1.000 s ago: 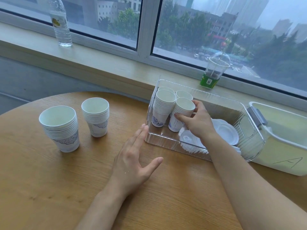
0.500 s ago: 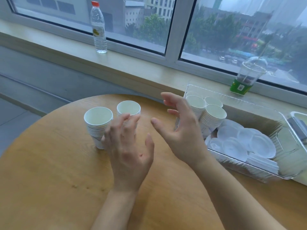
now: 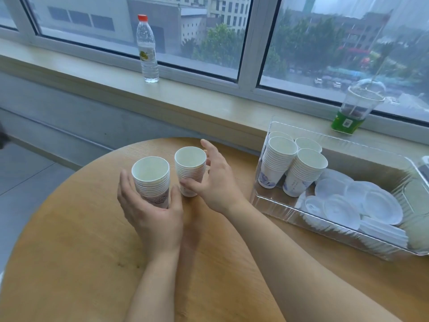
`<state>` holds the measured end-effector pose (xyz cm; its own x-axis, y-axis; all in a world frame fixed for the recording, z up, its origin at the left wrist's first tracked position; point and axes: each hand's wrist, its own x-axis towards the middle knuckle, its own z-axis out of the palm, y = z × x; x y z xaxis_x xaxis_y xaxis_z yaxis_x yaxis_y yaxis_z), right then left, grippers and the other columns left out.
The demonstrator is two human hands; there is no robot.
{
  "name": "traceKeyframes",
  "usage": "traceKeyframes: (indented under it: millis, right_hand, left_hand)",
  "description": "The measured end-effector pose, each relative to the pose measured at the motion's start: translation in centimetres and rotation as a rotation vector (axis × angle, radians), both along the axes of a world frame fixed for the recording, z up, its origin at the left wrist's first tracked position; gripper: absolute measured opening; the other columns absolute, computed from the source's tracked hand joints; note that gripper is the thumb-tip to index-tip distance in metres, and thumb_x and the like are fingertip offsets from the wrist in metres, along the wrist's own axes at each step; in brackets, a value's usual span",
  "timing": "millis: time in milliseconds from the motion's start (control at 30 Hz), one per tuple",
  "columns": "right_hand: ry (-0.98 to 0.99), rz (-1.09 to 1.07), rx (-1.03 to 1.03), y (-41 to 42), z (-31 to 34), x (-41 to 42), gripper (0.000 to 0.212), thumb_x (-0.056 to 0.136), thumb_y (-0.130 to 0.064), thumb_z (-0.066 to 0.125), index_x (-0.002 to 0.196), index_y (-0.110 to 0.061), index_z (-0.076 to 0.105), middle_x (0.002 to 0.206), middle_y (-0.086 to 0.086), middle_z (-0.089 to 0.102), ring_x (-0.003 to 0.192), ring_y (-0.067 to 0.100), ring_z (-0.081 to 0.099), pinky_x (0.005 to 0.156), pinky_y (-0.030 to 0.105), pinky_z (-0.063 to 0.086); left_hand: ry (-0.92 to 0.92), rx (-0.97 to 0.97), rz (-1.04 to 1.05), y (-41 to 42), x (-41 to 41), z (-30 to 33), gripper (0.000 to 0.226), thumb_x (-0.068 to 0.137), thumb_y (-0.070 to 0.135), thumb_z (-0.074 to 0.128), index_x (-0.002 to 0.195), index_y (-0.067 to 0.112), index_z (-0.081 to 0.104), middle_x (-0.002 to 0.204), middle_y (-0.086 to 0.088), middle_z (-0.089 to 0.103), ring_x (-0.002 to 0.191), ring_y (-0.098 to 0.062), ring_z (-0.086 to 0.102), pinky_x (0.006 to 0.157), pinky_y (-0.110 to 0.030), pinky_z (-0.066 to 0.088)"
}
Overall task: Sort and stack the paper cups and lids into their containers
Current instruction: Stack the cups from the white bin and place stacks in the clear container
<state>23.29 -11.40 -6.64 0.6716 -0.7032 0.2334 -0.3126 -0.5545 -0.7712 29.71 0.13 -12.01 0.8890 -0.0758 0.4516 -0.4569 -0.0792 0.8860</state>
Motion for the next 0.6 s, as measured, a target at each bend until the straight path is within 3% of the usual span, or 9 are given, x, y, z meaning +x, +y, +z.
traceKeyframes:
  millis: [67,167,333,467,600]
  right_hand:
    - [-0.010,-0.002,0.008,-0.2,-0.4,0.2,0.107,0.075,-0.035,0.092,0.161,-0.030,0.029,0.156,-0.005,0.047,0.138,0.015,0.049,0.116,0.044,0.042]
    - [-0.031,0.002,0.049,-0.4,-0.8,0.2,0.107,0.076,-0.029,0.093,0.161,-0.028,0.030,0.152,-0.005,0.052,0.132,0.013,0.053,0.114,0.040,0.045]
    - [-0.053,0.025,0.076,-0.6,-1.2,0.3,0.103,0.078,-0.028,0.091,0.161,-0.029,0.030,0.129,-0.014,0.055,0.122,0.014,0.058,0.109,0.041,0.049]
    - [-0.109,0.038,0.090,-0.6,-1.8,0.4,0.097,0.079,-0.032,0.089,0.159,-0.030,0.033,0.144,-0.007,0.055,0.127,0.013,0.055,0.110,0.044,0.049]
    - [-0.210,0.006,0.042,0.0,-1.0,-0.8,0.090,0.080,-0.033,0.087,0.156,-0.028,0.039,0.140,-0.007,0.054,0.125,0.009,0.055,0.108,0.041,0.050]
  left_hand:
    - [0.136,-0.026,-0.039,-0.5,0.2,-0.6,0.098,0.080,0.015,0.090,0.159,0.008,0.033,0.159,-0.012,0.042,0.148,-0.027,0.041,0.124,-0.049,0.034]
    - [0.252,-0.039,-0.064,-0.9,0.7,-1.0,0.091,0.078,0.014,0.090,0.154,0.015,0.039,0.153,-0.006,0.051,0.141,-0.026,0.050,0.119,-0.050,0.040]
    - [0.262,-0.041,-0.083,-1.2,0.5,-0.8,0.077,0.082,0.013,0.086,0.148,0.017,0.046,0.145,-0.003,0.059,0.132,-0.024,0.057,0.113,-0.041,0.045]
    - [0.270,-0.031,-0.102,-1.2,0.3,-0.7,0.075,0.082,0.017,0.087,0.146,0.018,0.047,0.142,-0.002,0.062,0.128,-0.023,0.060,0.109,-0.041,0.048]
    - [0.278,-0.031,-0.133,-1.4,0.4,-0.8,0.073,0.082,0.017,0.088,0.144,0.015,0.050,0.137,-0.005,0.065,0.121,-0.027,0.063,0.105,-0.046,0.051]
